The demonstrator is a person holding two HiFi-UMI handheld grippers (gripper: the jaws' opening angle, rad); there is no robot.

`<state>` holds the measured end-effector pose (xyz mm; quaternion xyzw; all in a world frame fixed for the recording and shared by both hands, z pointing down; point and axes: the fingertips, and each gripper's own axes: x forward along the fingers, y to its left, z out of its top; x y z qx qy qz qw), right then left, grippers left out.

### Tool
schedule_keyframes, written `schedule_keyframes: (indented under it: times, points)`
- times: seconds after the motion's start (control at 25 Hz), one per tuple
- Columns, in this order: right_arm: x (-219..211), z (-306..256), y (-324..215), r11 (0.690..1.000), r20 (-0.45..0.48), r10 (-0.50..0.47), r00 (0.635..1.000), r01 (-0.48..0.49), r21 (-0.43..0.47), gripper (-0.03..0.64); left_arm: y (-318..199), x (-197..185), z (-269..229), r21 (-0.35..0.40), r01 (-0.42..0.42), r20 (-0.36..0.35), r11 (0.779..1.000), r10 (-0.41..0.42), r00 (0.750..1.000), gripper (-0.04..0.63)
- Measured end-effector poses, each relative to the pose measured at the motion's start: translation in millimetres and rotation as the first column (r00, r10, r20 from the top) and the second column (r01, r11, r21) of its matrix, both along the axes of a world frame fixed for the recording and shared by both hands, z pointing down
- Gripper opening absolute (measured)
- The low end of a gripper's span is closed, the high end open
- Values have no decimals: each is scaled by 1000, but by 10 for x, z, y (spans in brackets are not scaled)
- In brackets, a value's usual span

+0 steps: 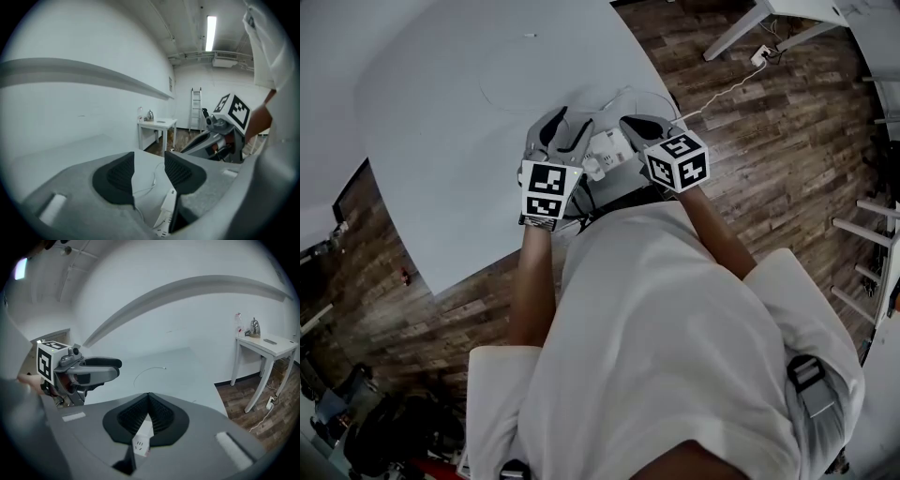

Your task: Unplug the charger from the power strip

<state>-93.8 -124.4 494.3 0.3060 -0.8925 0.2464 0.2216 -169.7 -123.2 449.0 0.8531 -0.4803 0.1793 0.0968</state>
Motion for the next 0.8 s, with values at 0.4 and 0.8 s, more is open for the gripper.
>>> schedule_keyframes:
  times: [0.4,0.8]
  points:
    - [-81,-688,75,979,44,22,999,-31,203,3,259,-487,-454,150,206,95,967,-222,970,5]
    - [17,-1240,238,916,100,-105,990,57,396,3,581,-455,-699,193,322,61,927,-339,939,5]
